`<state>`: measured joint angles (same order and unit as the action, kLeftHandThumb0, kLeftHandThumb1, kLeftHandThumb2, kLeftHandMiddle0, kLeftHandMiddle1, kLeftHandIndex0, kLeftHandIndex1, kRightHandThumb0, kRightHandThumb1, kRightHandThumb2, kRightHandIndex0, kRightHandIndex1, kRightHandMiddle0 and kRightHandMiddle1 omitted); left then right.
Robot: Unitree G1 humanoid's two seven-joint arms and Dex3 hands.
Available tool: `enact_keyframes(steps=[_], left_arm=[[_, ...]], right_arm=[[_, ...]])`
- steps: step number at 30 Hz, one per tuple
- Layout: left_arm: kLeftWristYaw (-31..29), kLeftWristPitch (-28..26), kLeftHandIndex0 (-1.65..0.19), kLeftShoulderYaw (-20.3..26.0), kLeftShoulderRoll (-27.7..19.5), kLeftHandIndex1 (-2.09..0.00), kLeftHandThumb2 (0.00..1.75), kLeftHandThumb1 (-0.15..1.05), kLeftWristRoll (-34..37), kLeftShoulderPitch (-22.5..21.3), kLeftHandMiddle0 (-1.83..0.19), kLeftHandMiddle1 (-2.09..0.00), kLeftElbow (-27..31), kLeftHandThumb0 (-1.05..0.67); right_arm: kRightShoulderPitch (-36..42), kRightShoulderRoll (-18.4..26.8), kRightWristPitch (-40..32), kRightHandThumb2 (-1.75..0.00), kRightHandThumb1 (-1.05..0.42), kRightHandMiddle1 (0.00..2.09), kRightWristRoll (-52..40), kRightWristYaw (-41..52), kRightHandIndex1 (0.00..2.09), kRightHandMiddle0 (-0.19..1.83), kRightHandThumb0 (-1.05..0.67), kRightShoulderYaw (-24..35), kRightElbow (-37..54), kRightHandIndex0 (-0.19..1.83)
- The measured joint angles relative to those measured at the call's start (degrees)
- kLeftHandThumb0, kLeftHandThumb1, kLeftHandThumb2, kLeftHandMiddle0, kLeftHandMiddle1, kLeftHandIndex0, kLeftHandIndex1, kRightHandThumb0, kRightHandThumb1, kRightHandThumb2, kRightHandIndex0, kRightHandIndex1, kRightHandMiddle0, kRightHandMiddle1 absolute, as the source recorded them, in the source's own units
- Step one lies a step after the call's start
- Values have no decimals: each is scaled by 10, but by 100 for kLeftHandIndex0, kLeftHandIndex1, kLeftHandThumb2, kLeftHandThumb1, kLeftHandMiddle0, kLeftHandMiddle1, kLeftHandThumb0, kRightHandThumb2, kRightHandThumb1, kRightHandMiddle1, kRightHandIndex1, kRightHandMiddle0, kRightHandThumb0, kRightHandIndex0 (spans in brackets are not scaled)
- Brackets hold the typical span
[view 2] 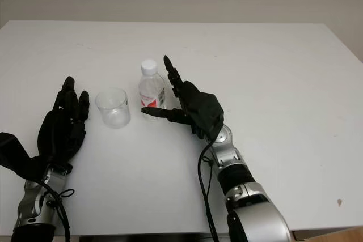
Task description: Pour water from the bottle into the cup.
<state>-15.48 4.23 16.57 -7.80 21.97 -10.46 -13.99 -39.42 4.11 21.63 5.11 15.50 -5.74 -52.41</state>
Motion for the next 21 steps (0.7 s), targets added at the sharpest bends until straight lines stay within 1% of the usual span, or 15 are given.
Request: enact_keyframes(steps=[5,11,18,21], left_arm=[[0,0,14,0,0,-6,42,105,1,0,15,-5,0,-73],[3,4,14,0,0,-5,42,105,-1,0,14,-6,0,-73],[8,7,13,0,3,-6,41,105,-2,0,14,-6,1,-73],[8,8,14,-1,4,-5,41,105,-2,0,14,-5,1,-73]], right_arm=[[-21,-5,1,-5,-85,0,14,-12,0,-19,-92,-2,-36,-19],[-46,-17,20,-6,-86,0,20,-7,0,-19,-94,-4,-79,-19],[-62,-32,25,-5,-84,0,-4,37,0,-19,-91,12,-114,-19],[-63,-37,25,-5,-84,0,-12,50,0,-19,-87,18,-121,-19]])
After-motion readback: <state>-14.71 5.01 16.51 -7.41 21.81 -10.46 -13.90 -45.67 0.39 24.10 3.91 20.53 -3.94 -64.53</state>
